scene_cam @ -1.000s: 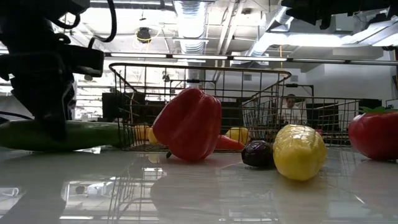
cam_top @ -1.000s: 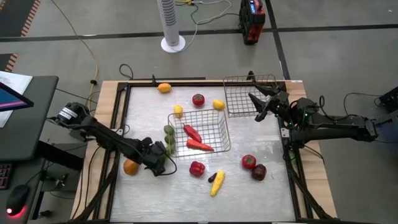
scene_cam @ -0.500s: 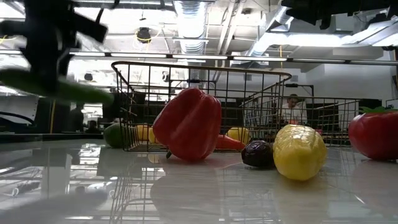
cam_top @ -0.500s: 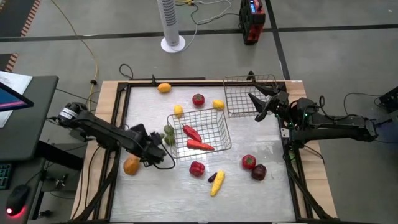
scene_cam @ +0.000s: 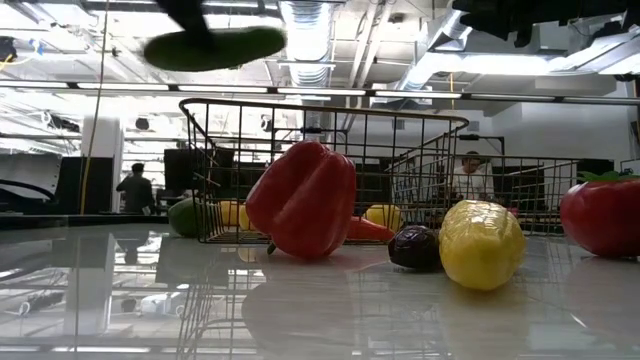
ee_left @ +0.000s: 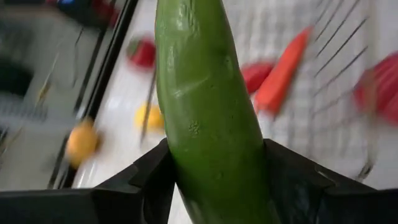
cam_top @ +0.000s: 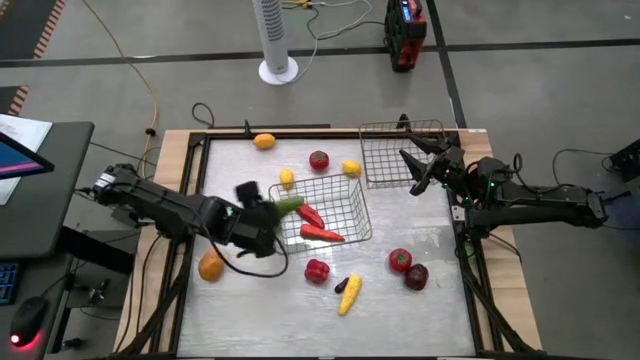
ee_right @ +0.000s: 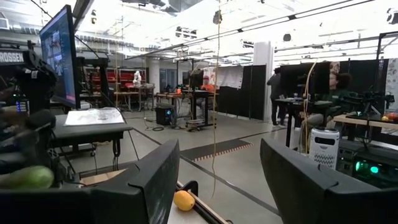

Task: Sort produce into baskets
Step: Put the green cucumber into the left wire basket, then put the green lime into the right wire basket

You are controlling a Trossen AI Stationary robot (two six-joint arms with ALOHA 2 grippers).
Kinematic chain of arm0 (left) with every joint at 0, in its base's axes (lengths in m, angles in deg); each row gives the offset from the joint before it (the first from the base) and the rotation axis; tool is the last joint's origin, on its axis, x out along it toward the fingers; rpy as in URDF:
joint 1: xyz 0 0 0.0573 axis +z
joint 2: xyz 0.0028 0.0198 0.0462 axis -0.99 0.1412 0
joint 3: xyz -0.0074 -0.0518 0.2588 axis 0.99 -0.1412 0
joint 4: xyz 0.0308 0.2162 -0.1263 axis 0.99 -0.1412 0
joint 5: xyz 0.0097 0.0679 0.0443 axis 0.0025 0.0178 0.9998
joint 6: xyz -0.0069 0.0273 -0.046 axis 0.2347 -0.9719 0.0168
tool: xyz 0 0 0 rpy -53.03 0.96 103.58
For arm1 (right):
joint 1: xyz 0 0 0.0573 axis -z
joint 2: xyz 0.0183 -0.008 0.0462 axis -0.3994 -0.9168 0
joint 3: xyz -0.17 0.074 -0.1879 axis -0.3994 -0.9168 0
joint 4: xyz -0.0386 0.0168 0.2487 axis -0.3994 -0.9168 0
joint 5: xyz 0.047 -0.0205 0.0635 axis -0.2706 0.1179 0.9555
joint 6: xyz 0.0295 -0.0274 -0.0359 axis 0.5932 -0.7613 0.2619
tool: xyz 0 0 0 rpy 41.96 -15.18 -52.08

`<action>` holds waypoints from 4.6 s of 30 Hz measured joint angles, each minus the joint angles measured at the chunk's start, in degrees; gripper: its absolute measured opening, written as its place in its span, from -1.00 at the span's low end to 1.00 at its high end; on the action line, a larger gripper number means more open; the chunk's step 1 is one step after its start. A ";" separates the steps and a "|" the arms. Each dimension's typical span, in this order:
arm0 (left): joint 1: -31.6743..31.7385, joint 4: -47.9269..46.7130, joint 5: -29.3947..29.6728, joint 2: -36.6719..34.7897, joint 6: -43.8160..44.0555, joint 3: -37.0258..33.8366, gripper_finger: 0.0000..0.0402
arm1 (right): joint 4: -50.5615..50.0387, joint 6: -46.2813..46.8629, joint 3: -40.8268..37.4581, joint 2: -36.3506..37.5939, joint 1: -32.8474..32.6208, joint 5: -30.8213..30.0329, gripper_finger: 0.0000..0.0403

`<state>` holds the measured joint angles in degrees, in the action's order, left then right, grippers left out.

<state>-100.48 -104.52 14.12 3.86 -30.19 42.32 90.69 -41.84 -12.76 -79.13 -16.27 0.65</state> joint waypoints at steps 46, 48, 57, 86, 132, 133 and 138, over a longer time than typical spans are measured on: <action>23.30 19.13 -17.74 -17.06 -24.09 -34.35 0.31 | -1.82 2.41 0.00 -0.02 -0.11 0.04 0.26; 23.82 21.28 -19.89 -15.67 -24.22 -34.35 0.31 | -1.82 2.39 0.00 -0.02 -0.11 0.05 0.26; 26.54 28.63 -21.21 -8.35 -28.77 -34.35 0.31 | -2.43 2.14 0.00 -0.02 -0.11 0.12 0.26; 30.60 40.55 -29.15 -3.33 -33.29 -40.78 0.31 | -3.72 3.49 0.00 -0.02 -0.11 0.54 0.26; 36.24 38.13 -17.10 -14.66 -25.60 -26.39 -0.20 | -3.44 4.96 0.00 0.00 -0.04 1.24 0.26; 36.75 38.37 -17.63 -12.74 -26.73 -24.80 -0.20 | -3.44 4.96 0.00 0.00 -0.04 1.24 0.26; 37.90 38.71 -20.79 -2.54 -31.36 -15.22 -0.20 | -3.56 4.71 0.00 -0.01 -0.04 1.26 0.26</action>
<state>-62.57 -65.80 -6.68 1.31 -61.55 27.11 87.13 -37.13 -12.76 -79.14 -16.32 1.91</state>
